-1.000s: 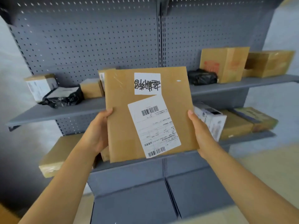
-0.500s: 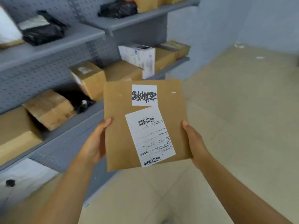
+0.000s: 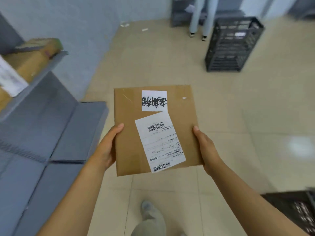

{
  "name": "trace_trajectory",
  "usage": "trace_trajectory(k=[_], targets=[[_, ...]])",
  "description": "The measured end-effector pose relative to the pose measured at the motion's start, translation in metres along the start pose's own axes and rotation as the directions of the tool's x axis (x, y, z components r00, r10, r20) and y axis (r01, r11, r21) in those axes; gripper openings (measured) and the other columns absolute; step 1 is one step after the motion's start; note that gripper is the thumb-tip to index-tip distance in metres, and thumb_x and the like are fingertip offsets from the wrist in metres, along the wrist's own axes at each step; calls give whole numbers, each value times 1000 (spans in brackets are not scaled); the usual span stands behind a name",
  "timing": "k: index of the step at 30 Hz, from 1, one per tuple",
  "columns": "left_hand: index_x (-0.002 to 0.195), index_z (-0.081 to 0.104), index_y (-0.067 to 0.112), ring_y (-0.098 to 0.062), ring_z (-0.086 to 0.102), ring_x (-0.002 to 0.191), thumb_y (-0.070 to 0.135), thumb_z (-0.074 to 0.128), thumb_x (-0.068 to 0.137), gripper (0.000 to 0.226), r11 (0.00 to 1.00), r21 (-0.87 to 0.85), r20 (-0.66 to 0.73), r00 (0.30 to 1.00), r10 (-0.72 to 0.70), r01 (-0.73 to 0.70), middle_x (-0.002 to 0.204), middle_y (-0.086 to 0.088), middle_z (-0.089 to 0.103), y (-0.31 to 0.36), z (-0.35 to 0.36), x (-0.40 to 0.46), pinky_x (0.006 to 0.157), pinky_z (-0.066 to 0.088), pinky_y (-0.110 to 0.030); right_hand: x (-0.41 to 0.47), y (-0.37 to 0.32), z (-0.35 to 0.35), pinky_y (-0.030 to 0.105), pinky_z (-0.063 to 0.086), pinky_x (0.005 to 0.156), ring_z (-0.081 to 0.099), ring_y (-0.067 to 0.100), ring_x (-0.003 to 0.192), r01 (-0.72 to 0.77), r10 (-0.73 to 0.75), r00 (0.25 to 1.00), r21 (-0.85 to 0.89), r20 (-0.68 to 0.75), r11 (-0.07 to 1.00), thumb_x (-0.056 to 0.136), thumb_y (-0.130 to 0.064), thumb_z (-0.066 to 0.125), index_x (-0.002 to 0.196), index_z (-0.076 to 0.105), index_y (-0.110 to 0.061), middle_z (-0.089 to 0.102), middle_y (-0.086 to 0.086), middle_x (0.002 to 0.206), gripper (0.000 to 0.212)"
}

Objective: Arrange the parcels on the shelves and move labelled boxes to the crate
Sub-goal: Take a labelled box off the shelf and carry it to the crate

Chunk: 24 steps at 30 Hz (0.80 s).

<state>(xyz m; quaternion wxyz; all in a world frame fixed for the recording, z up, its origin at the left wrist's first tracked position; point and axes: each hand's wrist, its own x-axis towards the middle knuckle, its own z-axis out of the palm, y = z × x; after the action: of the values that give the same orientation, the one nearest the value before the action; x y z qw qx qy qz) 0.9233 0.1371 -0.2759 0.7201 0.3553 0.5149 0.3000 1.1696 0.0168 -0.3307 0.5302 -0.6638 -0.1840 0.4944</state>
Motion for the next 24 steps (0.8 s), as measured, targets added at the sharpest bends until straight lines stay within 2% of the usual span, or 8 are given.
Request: trace_trajectory(k=[4,10,14,18,21,24], targets=[[91,66,24,-8,74,69,34,50,98,20,989,144,178,982,-62,36,81,5,78,-33,97,-11,76,50,-35,-46,23,-98,41,57,90,72,19,99,-4,24,983,106,-184,994,90,-62,50,113,69,-23,76,-3,105,49],[107,69,24,-13,74,88,38,51,98,24,938,343,415,887,-200,51,103,1,77,-86,222,-13,82,52,-37,-100,56,-213,40,58,84,74,18,88,32,83,891,245,-446,969,94,-55,50,103,70,-23,78,-1,95,39],[126,63,20,-20,68,111,40,51,96,38,888,458,598,753,-276,-38,119,-2,72,-118,314,-1,92,52,-38,-124,82,-278,49,54,94,71,25,103,80,186,785,394,-591,916,78,-72,59,116,67,-28,74,0,111,59],[128,62,19,-20,69,109,40,54,96,39,825,553,681,636,-363,-121,120,-3,72,-161,412,5,87,54,-36,-151,108,-332,50,55,92,70,26,104,176,282,650,500,-706,848,86,-65,55,123,63,-27,73,3,115,53],[125,61,19,-16,72,101,43,61,92,40,766,619,694,576,-431,-174,115,-1,73,-196,480,-4,83,56,-33,-171,128,-369,47,58,87,72,27,101,238,394,534,580,-748,780,82,-67,60,124,63,-26,74,3,112,59],[124,58,19,-13,71,99,42,62,93,39,719,658,704,523,-480,-226,114,1,72,-233,535,-18,82,56,-31,-186,148,-399,46,56,92,72,25,102,284,479,451,629,-753,723,75,-71,62,126,63,-26,75,2,112,68]])
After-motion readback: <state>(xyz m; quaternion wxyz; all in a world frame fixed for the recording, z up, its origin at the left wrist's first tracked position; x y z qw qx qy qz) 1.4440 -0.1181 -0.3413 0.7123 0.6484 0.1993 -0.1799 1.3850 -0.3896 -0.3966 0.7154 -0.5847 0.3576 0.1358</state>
